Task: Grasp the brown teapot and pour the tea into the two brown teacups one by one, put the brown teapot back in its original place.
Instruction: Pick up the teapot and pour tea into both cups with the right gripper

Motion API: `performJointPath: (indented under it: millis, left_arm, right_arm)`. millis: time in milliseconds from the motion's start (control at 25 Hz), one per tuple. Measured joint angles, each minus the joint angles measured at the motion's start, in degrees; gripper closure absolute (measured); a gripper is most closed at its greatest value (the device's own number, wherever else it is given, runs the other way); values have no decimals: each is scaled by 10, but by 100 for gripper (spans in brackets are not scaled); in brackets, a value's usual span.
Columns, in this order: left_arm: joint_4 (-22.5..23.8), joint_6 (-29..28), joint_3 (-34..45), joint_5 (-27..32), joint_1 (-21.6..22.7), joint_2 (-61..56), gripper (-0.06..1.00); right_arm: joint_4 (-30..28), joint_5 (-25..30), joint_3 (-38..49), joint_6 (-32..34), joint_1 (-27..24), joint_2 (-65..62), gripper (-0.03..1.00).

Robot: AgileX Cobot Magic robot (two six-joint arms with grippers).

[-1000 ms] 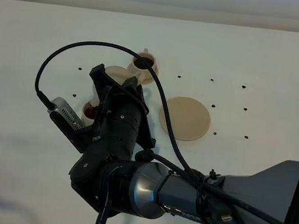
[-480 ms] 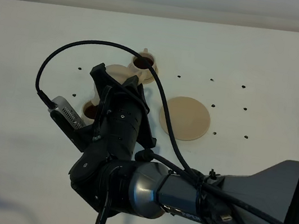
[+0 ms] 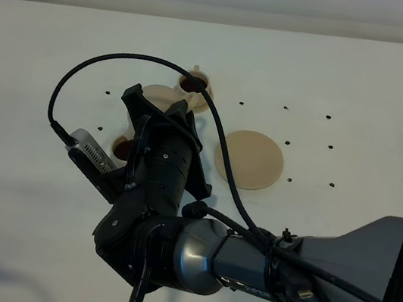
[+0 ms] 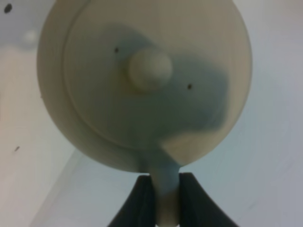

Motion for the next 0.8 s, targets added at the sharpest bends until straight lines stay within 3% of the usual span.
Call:
performJointPath:
  millis: [800]
  left_arm:
    - [0,1,0,0,0,0,63]
  right_arm:
    - [-24,5,28,8,7,0,85]
